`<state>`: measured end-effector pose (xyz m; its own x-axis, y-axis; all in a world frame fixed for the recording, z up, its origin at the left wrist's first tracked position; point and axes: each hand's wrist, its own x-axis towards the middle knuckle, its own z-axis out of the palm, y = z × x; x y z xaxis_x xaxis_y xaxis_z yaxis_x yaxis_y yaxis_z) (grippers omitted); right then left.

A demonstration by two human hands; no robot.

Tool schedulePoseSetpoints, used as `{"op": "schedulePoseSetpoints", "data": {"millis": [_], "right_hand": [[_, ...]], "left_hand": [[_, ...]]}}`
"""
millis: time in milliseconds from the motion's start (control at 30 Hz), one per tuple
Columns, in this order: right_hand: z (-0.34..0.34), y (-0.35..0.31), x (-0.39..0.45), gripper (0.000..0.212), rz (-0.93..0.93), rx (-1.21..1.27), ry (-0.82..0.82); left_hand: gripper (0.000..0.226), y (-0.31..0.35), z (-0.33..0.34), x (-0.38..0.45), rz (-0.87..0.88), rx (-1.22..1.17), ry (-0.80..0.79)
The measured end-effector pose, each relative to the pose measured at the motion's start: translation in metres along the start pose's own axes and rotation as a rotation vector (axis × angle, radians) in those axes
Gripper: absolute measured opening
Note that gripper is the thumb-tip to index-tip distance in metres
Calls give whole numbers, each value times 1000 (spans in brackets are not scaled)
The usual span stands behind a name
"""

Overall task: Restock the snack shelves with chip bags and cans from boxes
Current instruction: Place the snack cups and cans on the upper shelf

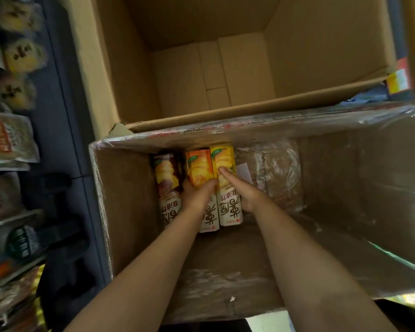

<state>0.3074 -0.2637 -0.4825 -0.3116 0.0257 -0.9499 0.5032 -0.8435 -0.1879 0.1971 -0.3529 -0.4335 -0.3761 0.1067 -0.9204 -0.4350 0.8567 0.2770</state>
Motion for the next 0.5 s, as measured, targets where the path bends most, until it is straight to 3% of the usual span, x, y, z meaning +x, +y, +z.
{"op": "schedulePoseSetpoints", "data": {"millis": [67, 200, 300, 500], "right_hand": [[-11, 1, -2, 60, 3, 8, 23], [-32, 4, -10, 65, 8, 10, 46], [-29, 6, -10, 65, -16, -34, 39], [-20, 10, -3, 79, -81, -28, 30]], "left_hand": [[111, -4, -3, 1, -24, -40, -45], [94, -5, 9, 3, -56, -31, -102], [103, -3, 17, 12, 5, 183, 42], [125, -7, 14, 22, -56, 45, -117]]}}
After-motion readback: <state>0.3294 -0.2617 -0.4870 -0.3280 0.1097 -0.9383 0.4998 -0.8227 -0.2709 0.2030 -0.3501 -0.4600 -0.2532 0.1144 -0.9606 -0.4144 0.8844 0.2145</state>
